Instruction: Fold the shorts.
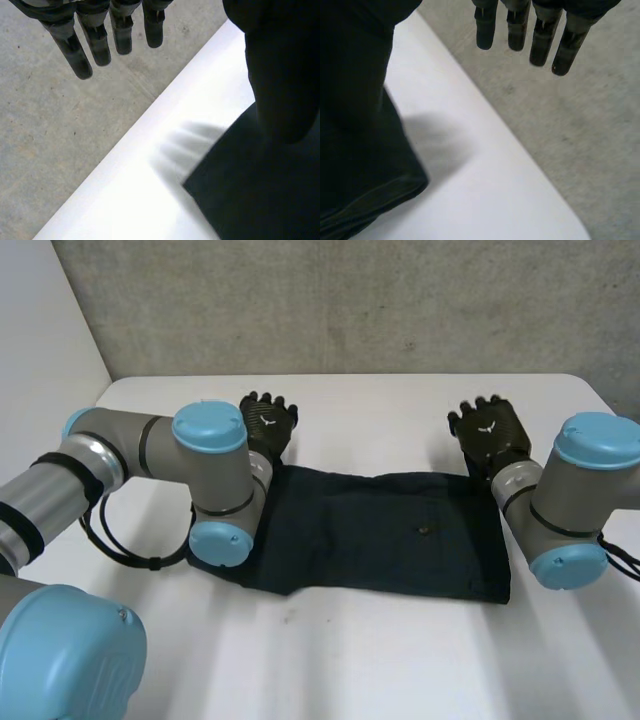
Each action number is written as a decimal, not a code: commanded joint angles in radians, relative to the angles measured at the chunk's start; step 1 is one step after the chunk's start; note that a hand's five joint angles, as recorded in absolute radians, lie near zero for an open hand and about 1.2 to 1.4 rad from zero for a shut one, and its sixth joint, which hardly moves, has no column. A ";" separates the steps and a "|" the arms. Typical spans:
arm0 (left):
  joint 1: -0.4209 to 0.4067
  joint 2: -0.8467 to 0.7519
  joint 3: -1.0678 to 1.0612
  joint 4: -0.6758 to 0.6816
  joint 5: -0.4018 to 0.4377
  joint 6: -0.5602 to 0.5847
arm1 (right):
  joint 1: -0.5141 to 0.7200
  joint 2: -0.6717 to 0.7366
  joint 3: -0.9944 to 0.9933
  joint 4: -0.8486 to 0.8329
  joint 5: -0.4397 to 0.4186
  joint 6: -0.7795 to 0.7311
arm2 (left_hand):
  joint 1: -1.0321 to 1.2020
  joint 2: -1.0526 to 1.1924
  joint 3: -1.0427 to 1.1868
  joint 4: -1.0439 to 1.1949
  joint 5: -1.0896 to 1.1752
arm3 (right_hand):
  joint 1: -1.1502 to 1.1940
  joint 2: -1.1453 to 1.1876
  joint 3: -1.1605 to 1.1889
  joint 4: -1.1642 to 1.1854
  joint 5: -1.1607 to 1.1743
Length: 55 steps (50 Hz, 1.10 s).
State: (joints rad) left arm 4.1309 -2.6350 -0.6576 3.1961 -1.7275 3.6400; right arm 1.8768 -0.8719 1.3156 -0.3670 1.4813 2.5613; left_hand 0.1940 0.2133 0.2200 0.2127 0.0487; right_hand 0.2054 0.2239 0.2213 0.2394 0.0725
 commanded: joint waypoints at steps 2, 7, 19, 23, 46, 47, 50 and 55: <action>-0.009 0.177 -0.195 -0.035 0.000 -0.058 | -0.013 -0.241 0.180 0.032 0.001 0.094 | -0.019 -0.039 -0.046 -0.038 -0.049 | -0.031 -0.049 -0.047 -0.065 -0.072; 0.008 0.331 -0.394 -0.067 0.003 -0.129 | -0.056 -0.347 0.301 0.221 -0.025 0.249 | -0.019 -0.039 -0.046 -0.038 -0.049 | -0.031 -0.049 -0.047 -0.065 -0.072; 0.068 0.622 -0.798 -0.061 0.023 -0.274 | -0.148 -0.429 0.619 0.229 -0.214 0.376 | -0.019 -0.039 -0.046 -0.038 -0.049 | 0.364 0.345 0.348 0.330 0.322; 0.068 0.655 -0.856 -0.056 0.029 -0.278 | -0.148 -0.420 0.649 0.163 -0.213 0.376 | -0.019 -0.039 -0.046 -0.038 -0.049 | 0.429 0.410 0.413 0.395 0.387; 0.068 0.713 -0.902 -0.065 0.034 -0.288 | -0.280 -0.458 0.645 0.160 -0.142 0.050 | -0.019 -0.039 -0.046 -0.038 -0.049 | 1.191 1.172 1.175 1.157 1.149; 0.068 0.722 -0.907 -0.065 0.036 -0.288 | -0.319 -0.479 0.639 0.196 -0.142 -0.025 | -0.019 -0.039 -0.046 -0.038 -0.049 | 1.191 1.172 1.175 1.157 1.149; 0.069 0.762 -0.932 -0.065 0.039 -0.288 | -0.364 -0.507 0.623 0.250 -0.148 -0.142 | -0.019 -0.039 -0.046 -0.038 -0.049 | 1.191 1.172 1.175 1.157 1.149; 0.078 0.800 -0.962 -0.064 0.040 -0.288 | -0.300 -0.524 0.545 0.286 -0.138 -0.341 | -0.019 -0.039 -0.046 -0.038 -0.049 | 1.191 1.172 1.175 1.157 1.149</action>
State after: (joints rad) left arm 4.1996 -1.8892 -1.5804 3.1307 -1.6902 3.3516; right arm 1.5320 -1.3674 1.9366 -0.1361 1.3396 2.4449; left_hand 0.1940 0.2017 0.2136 0.2061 0.0478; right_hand 0.9032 1.1768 1.1739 1.1904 0.9433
